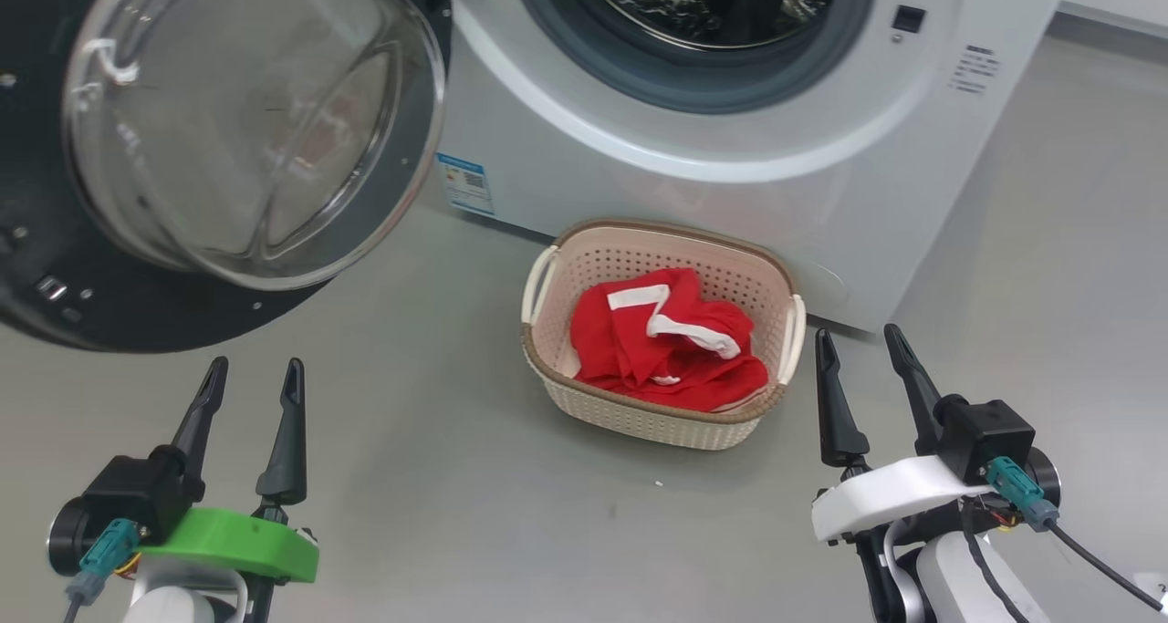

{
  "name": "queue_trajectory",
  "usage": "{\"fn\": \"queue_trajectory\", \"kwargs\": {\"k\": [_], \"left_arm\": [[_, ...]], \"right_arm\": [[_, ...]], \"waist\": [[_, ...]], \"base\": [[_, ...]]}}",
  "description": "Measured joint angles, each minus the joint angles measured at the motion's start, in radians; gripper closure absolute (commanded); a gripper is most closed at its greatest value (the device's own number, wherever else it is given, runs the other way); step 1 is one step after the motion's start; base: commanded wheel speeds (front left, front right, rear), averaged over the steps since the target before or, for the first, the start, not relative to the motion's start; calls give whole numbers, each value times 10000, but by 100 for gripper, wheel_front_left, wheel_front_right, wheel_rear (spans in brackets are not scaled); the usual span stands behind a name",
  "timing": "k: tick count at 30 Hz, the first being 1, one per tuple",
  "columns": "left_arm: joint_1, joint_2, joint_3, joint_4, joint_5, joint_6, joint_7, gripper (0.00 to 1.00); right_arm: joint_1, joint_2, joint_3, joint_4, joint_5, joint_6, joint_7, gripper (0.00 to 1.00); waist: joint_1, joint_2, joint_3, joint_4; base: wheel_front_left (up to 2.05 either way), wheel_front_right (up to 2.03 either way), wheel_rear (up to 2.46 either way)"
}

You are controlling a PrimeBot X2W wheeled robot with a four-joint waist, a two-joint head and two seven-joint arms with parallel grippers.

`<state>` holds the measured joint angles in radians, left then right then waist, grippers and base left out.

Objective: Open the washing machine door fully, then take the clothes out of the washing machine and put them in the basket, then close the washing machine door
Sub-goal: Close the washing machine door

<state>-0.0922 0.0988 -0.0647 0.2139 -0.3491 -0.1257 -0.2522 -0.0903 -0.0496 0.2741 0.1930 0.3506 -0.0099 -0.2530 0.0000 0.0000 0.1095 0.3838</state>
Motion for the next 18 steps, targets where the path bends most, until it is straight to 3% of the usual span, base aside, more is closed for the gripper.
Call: {"fn": "queue_trajectory", "kwargs": {"k": [10,18], "left_arm": [[52,-73,454,-77,4,0,0,0],[356,-77,940,-380,6,4,0,0]], "right_arm": [[3,4,441,125,52,270,0,0],[-65,-2,855,385,178,512,0,0]], "waist": [[0,0,-160,1044],[0,0,-214,1337]], "base": [[0,0,0],[0,0,0]]}}
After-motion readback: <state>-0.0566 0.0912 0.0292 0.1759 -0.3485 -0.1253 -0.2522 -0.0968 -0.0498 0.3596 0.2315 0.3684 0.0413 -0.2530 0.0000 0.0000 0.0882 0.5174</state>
